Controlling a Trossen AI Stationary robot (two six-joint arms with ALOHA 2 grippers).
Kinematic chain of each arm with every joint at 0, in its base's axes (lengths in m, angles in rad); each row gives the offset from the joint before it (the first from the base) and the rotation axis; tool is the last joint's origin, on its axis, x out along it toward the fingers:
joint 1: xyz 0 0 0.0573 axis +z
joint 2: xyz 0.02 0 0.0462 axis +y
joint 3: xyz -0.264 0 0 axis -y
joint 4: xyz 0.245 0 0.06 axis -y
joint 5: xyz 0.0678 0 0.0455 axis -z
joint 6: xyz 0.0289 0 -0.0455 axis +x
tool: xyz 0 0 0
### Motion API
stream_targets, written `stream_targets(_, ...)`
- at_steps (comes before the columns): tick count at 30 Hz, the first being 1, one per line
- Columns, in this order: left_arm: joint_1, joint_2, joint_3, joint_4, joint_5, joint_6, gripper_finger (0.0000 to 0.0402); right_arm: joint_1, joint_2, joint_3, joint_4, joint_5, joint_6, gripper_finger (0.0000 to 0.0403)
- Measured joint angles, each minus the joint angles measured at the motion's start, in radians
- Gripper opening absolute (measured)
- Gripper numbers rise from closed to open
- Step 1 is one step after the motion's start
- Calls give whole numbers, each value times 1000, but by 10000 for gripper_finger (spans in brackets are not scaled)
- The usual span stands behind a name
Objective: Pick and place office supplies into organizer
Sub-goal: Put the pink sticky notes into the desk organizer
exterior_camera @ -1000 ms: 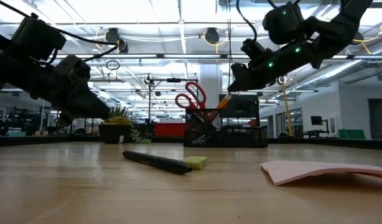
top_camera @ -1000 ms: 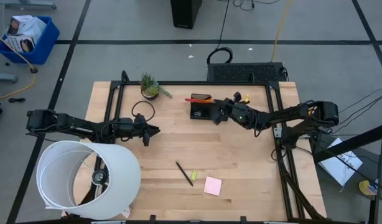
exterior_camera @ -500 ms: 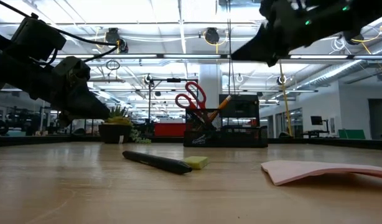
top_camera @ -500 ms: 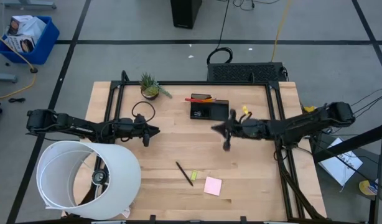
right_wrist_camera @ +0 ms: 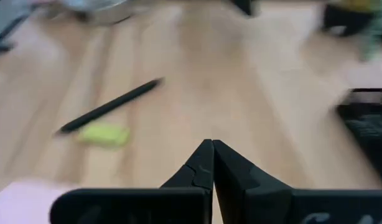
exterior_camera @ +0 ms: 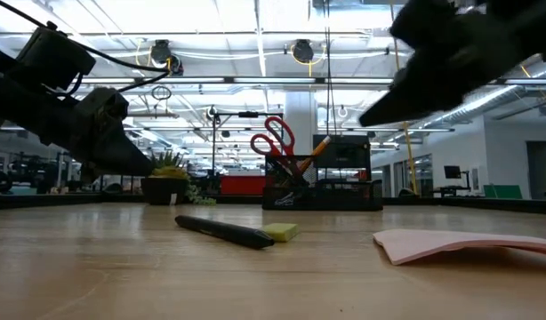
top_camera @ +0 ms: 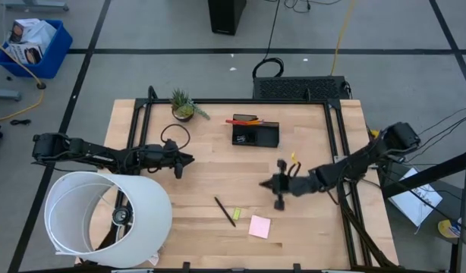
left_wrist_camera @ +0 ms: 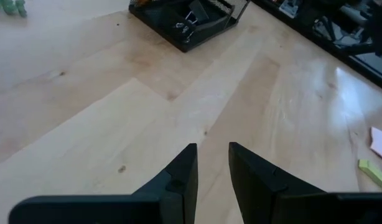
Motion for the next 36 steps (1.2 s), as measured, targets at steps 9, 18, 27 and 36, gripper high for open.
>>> stream_targets(9,0,0,0,0,-13,18,93,238,28,8,328,3,62,6)
stream_targets(18,0,0,0,8,-44,20,93,342,319,258,343,185,-180,66)
stream_targets(27,2,0,0,5,-134,28,93,342,555,631,-65,444,-198,196)
stream_targets(36,2,0,0,9,-115,74,93,359,552,643,-171,527,36,193)
